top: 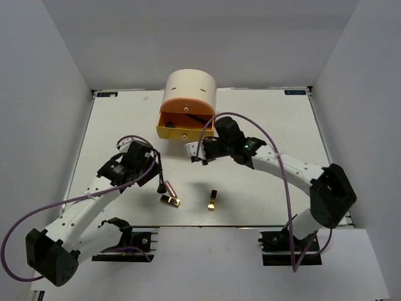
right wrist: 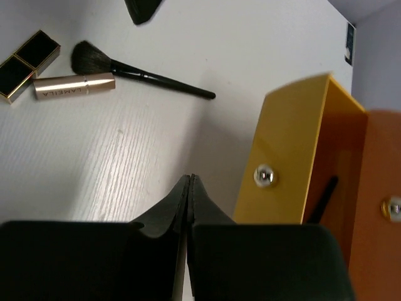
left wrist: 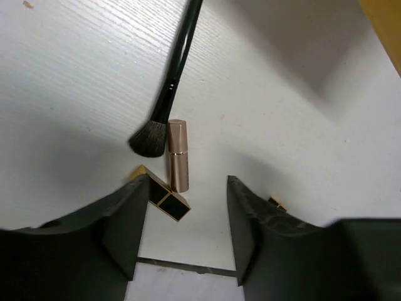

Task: Organize the makeup

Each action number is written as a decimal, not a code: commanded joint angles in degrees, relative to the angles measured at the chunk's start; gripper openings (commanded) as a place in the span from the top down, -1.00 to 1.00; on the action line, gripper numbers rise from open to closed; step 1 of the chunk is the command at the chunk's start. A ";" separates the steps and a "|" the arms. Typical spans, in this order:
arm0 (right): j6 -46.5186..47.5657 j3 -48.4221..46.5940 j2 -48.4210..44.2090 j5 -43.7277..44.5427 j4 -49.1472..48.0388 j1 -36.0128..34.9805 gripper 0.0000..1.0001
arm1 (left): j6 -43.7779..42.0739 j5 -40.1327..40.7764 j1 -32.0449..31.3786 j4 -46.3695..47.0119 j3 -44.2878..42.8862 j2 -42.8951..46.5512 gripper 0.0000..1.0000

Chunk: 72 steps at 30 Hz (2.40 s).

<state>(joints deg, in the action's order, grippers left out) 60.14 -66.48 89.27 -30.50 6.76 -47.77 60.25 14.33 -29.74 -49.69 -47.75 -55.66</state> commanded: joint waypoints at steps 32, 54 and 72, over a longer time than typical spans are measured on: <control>-24.28 19.28 -24.94 -1.31 -18.01 13.75 0.66 | -11.38 6.24 2.57 19.46 -1.91 -33.37 0.04; -25.86 19.19 -25.03 -4.39 -20.30 15.51 0.22 | -14.44 6.88 4.69 13.38 -3.22 -6.78 0.91; -27.88 20.25 -24.06 -4.04 -23.72 16.92 0.30 | -80.61 -33.49 4.42 35.10 -18.96 -12.27 0.99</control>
<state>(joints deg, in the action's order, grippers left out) 33.32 -46.96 66.02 -34.48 -13.63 -31.35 -3.75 -15.14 -25.61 -17.54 -63.22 -67.09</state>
